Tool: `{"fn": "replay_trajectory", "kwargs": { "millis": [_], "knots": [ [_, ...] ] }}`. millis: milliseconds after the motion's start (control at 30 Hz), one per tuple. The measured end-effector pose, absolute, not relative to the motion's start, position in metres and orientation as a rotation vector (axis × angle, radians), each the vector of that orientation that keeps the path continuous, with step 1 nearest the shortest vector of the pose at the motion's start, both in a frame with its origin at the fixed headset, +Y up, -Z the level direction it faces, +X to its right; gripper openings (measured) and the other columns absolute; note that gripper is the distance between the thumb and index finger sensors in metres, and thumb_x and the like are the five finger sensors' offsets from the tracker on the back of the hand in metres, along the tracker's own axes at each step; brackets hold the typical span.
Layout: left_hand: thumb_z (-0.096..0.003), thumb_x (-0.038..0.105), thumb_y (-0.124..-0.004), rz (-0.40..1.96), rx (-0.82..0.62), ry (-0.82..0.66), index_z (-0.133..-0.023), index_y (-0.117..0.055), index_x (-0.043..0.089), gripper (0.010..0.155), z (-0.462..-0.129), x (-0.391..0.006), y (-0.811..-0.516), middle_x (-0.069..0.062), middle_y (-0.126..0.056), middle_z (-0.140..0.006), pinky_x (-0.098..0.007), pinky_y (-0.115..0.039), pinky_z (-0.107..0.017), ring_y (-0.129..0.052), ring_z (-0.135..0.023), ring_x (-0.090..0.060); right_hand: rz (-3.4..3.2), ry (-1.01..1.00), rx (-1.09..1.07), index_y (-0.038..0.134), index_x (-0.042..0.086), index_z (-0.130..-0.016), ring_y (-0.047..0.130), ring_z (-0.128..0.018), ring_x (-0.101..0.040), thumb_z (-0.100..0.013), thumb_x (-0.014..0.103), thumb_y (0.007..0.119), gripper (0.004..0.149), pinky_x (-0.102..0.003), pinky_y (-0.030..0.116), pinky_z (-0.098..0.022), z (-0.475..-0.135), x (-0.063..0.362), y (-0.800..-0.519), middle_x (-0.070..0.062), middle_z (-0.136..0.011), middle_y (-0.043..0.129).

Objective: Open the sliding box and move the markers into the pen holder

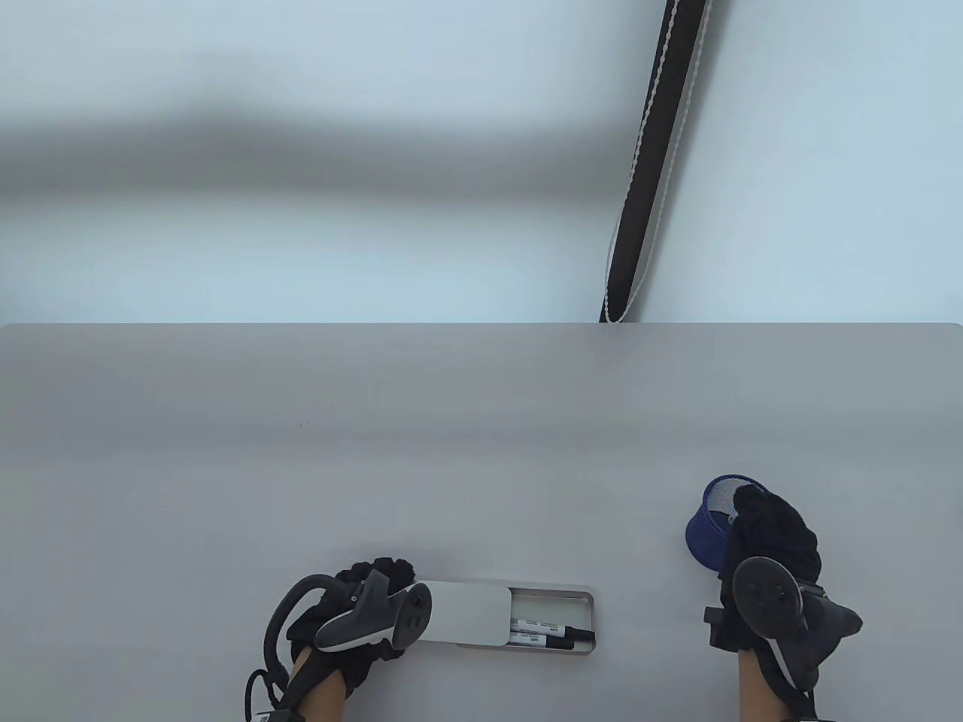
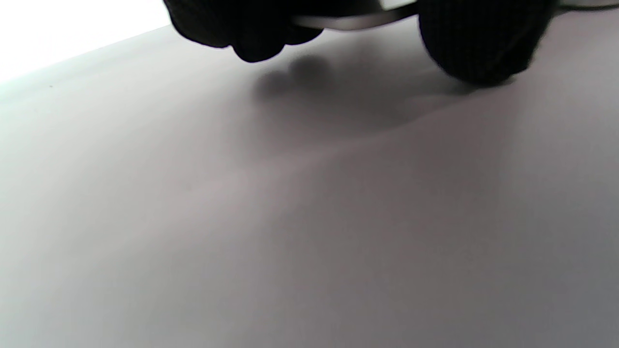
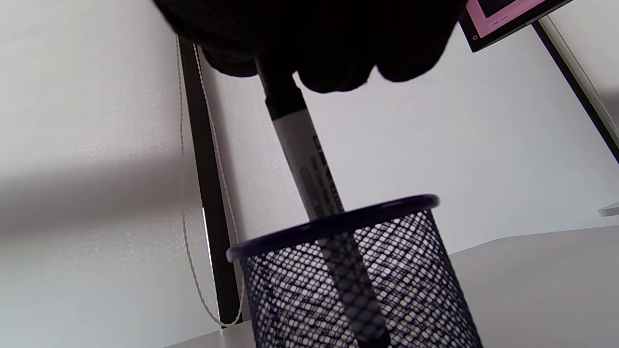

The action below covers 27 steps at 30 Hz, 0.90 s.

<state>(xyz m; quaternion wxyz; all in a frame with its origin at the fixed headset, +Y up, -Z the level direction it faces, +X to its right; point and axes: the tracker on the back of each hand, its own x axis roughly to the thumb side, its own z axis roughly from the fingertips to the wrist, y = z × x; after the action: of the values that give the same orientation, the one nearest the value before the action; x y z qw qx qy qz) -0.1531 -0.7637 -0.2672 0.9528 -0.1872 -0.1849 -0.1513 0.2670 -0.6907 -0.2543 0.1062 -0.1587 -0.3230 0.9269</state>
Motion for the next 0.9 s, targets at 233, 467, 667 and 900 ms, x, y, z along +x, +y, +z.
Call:
{"fn": "replay_trajectory", "kwargs": {
  "millis": [233, 467, 667, 900],
  "knots": [
    [-0.0383, 0.067, -0.066, -0.308, -0.38, -0.376, -0.107, -0.035, 0.033, 0.083, -0.267, -0.153, -0.764, 0.005, -0.051, -0.118, -0.036, -0.068, -0.08, -0.067, -0.106, -0.02, 2.804, -0.86, -0.485, 0.076, 0.026, -0.079, 0.086, -0.065, -0.024, -0.042, 0.025, 0.076, 0.037, -0.042, 0.075, -0.054, -0.259, 0.266, -0.707, -0.006, -0.082, 0.074],
    [-0.0384, 0.067, -0.066, -0.308, -0.38, -0.376, -0.108, -0.035, 0.033, 0.083, -0.267, -0.153, -0.764, 0.005, -0.051, -0.118, -0.036, -0.068, -0.08, -0.068, -0.106, -0.02, 2.831, -0.818, -0.493, 0.077, 0.027, -0.079, 0.086, -0.065, -0.025, -0.042, 0.026, 0.076, 0.037, -0.042, 0.075, -0.055, -0.26, 0.264, -0.712, -0.006, -0.082, 0.075],
    [-0.0385, 0.067, -0.066, -0.308, -0.38, -0.376, -0.108, -0.035, 0.033, 0.083, -0.267, -0.153, -0.764, 0.005, -0.051, -0.118, -0.036, -0.068, -0.08, -0.067, -0.106, -0.02, 2.83, -0.788, -0.494, 0.076, 0.025, -0.081, 0.086, -0.066, -0.027, -0.042, 0.031, 0.075, 0.039, -0.043, 0.074, -0.055, -0.259, 0.263, -0.71, -0.007, -0.083, 0.075],
    [-0.0385, 0.067, -0.066, -0.308, -0.38, -0.376, -0.108, -0.035, 0.033, 0.083, -0.267, -0.153, -0.764, 0.005, -0.051, -0.118, -0.036, -0.068, -0.08, -0.067, -0.106, -0.02, 2.817, -0.799, -0.461, 0.072, 0.025, -0.086, 0.084, -0.07, -0.027, -0.043, 0.038, 0.073, 0.045, -0.044, 0.072, -0.057, -0.258, 0.26, -0.707, -0.008, -0.087, 0.072]
  ]
}}
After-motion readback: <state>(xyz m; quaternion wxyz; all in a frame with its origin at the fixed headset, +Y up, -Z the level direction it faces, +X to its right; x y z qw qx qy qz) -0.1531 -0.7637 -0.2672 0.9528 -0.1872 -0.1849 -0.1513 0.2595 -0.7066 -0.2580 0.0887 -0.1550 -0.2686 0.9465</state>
